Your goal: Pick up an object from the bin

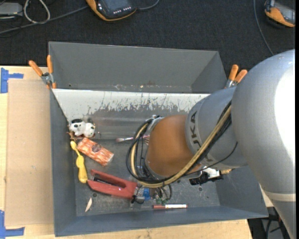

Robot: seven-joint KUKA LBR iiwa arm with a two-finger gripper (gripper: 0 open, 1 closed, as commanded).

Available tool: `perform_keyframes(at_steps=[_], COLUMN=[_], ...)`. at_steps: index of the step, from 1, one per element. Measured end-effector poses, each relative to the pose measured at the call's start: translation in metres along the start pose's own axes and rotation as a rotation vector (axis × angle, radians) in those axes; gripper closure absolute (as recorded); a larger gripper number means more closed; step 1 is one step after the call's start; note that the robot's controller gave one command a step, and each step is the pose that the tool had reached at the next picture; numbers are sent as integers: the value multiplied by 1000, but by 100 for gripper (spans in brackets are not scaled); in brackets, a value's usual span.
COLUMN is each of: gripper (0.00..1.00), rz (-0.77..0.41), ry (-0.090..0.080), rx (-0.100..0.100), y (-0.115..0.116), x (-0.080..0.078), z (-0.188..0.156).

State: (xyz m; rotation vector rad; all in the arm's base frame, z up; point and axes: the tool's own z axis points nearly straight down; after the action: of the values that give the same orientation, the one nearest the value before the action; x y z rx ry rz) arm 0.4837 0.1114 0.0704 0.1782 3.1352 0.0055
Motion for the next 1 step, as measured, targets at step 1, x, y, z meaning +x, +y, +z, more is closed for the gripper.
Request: perform_keyframes(at_steps=[1], gripper=[100], rz=[2], ry=[0], rx=[0], y=[0], x=[0], z=[0])
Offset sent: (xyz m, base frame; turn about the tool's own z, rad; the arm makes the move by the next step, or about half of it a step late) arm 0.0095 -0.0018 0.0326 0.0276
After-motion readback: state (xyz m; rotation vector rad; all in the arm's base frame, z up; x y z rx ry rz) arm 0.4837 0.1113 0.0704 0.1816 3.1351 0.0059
